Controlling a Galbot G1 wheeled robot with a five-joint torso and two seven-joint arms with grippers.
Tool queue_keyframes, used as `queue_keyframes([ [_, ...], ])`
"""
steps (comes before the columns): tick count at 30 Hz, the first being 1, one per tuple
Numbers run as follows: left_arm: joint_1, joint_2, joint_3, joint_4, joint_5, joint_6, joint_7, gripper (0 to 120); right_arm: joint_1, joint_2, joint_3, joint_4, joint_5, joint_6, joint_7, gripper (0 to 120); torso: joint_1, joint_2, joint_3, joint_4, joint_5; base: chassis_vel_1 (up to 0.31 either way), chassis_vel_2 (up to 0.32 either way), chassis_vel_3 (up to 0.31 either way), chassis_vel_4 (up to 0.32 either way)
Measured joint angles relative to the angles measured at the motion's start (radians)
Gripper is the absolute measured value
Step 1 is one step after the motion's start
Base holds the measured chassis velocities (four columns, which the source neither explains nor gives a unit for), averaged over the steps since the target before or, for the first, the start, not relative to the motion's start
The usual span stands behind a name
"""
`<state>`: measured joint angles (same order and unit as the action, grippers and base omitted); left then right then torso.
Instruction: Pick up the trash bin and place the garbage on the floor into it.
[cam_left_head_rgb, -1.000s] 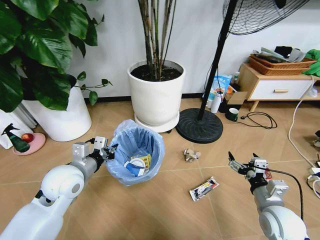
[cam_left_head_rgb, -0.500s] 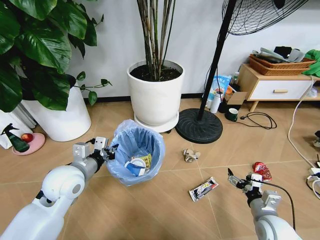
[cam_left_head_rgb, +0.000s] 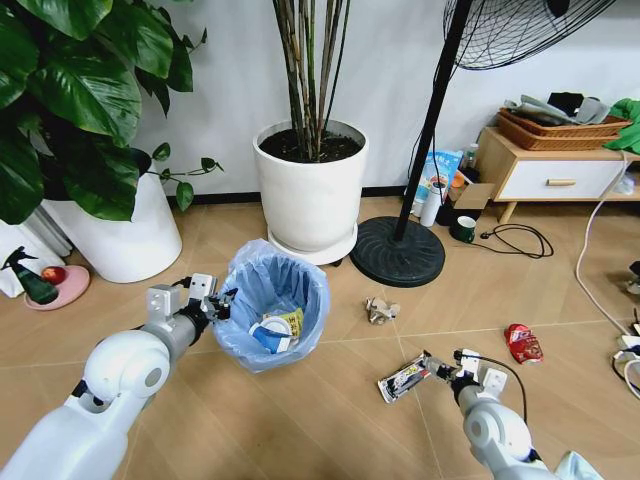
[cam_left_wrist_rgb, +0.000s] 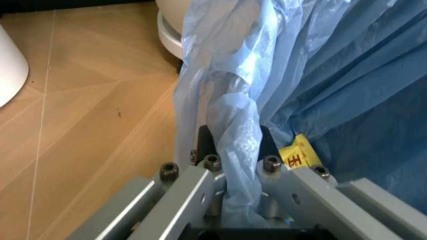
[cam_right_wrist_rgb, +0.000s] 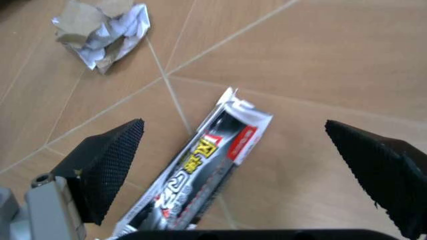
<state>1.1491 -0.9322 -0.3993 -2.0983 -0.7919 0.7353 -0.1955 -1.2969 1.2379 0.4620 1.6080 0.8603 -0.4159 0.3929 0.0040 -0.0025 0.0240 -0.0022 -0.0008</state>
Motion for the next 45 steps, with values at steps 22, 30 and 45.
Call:
queue_keyframes([
  [22, -0.015, -0.008, 0.007, 0.014, -0.002, 0.0, 0.005, 0, 0.242, 0.052, -0.168, -0.283, 0.046, -0.083, 0.169, 100, 0.0, 0.0, 0.0, 0.0, -0.0002, 0.0, 0.0, 0.0, 0.0],
  [30, -0.017, -0.009, 0.007, 0.018, -0.002, 0.0, 0.008, 0, 0.266, 0.074, -0.17, -0.354, 0.014, -0.071, 0.169, 100, 0.0, 0.0, 0.0, 0.0, 0.0, 0.0, 0.0, 0.0, 0.0],
  [45, -0.025, -0.007, 0.009, 0.023, -0.004, 0.0, 0.01, 0, 0.282, 0.09, -0.159, -0.41, -0.047, -0.045, 0.13, 64, 0.0, 0.0, 0.0, -0.0002, -0.0008, 0.0, 0.0, 0.0, 0.0],
])
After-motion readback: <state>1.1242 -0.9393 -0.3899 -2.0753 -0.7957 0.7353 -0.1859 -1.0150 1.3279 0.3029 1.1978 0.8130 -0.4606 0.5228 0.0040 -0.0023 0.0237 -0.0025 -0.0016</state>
